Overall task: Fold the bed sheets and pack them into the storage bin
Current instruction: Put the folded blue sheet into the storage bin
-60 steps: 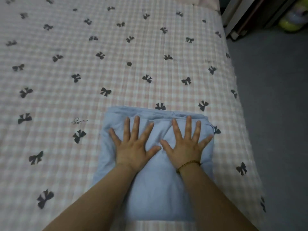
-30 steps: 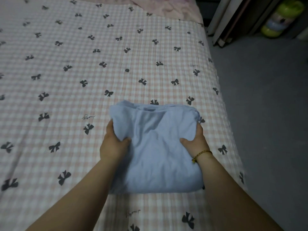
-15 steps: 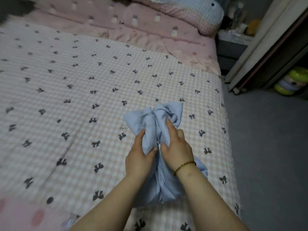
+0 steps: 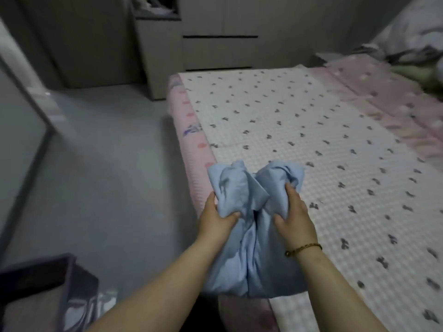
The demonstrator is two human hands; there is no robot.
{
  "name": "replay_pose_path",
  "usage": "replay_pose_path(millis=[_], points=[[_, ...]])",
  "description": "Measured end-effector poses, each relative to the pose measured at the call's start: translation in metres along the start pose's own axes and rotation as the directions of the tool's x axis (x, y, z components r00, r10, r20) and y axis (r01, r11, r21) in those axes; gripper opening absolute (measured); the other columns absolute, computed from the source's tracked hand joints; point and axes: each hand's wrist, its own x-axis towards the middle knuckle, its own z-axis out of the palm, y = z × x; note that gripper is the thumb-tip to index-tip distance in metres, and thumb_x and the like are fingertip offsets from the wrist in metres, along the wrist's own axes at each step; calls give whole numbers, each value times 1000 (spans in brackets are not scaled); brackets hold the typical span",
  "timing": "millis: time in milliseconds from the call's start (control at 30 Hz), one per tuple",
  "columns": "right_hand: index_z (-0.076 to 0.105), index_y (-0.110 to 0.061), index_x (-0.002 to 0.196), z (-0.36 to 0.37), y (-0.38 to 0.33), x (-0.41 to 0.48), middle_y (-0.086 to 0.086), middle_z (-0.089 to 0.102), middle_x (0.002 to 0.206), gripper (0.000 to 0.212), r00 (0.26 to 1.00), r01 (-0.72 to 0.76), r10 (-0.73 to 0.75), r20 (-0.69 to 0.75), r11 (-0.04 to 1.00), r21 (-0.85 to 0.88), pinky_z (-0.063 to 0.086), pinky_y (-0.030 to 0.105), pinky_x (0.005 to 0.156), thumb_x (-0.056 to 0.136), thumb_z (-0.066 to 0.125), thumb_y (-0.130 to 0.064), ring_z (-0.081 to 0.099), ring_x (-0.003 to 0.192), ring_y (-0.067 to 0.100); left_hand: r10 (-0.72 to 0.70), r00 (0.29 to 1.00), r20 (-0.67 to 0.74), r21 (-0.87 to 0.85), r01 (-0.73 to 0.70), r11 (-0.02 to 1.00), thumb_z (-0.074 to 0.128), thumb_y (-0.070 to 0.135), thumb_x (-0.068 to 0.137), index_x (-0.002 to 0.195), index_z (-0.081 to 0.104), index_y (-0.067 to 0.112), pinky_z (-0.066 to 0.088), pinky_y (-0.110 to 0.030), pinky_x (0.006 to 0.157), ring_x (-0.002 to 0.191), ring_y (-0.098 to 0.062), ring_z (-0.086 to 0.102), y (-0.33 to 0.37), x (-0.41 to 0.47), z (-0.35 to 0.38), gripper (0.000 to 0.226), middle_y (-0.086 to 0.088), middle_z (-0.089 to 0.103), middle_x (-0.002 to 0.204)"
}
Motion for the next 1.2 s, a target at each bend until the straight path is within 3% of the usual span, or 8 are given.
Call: replay_pose_path(millis=[67, 200, 433, 600, 700, 800, 1067, 1200], points=[[12, -23, 147, 33, -30, -13, 12, 29, 146, 68, 989, 131, -131, 69, 991, 4, 40, 39, 92, 91, 48, -9, 44, 120, 35, -59, 993, -105, -14, 57, 998, 67, 16, 81, 133, 44, 11, 37, -17, 75, 114, -26, 54, -21, -18, -45, 56, -7, 57, 126], [19, -16, 146, 117, -92, -55, 13, 30, 147, 66, 906, 332, -341, 249, 940, 81, 32, 36, 103, 89, 51, -4, 35, 130, 31, -225, 913, -339, -86, 208, 974, 63, 22, 85, 127, 51, 12, 40, -23, 82, 113, -25, 55, -73, -71, -142, 45, -7, 58, 125], [22, -11, 145, 278, -171, -165, 11, 29, 147, 65, 645, 507, -520, 560, 839, 195, 29, 34, 107, 88, 51, 1, 33, 133, 28, -549, 613, -568, -360, 415, 836, 54, 18, 92, 115, 58, 2, 41, -24, 80, 113, -28, 55, -195, -183, -284, 29, -13, 61, 117], [23, -13, 144, 365, -183, -232, 7, 28, 149, 65, 582, 463, -482, 655, 859, 220, 25, 24, 105, 87, 49, 5, 30, 135, 23, -669, 458, -585, -515, 427, 743, 54, 14, 92, 118, 57, 1, 36, -21, 79, 113, -27, 53, -277, -249, -340, 30, -17, 58, 123], [22, -12, 144, 407, -176, -261, 6, 27, 150, 66, 591, 389, -434, 680, 892, 231, 23, 22, 105, 86, 48, 7, 28, 137, 22, -706, 415, -574, -495, 512, 702, 50, 17, 94, 120, 57, 1, 35, -22, 74, 113, -28, 53, -315, -275, -373, 31, -18, 58, 123], [24, -8, 143, 444, -159, -280, 9, 30, 148, 69, 621, 297, -357, 698, 931, 213, 22, 19, 102, 82, 51, 12, 29, 136, 22, -761, 353, -544, -533, 555, 639, 51, 15, 94, 121, 55, -2, 39, -26, 83, 114, -31, 52, -364, -287, -397, 33, -20, 57, 124], [21, -8, 144, 575, -125, -265, 9, 27, 148, 91, 664, 96, -220, 715, 973, 210, 24, 27, 107, 56, 44, -17, 28, 136, 23, -729, 370, -575, -444, 608, 658, 48, 17, 95, 125, 53, 3, 39, -28, 83, 114, -33, 51, -483, -233, -433, 34, -18, 55, 126], [17, -11, 146, 680, -112, -229, 11, 28, 148, 77, 722, 56, -239, 649, 955, 290, 24, 22, 102, 78, 53, 0, 31, 134, 23, -606, 453, -654, -271, 608, 747, 46, 25, 96, 127, 52, 6, 42, -35, 92, 114, -32, 52, -556, -154, -467, 37, -17, 55, 127]])
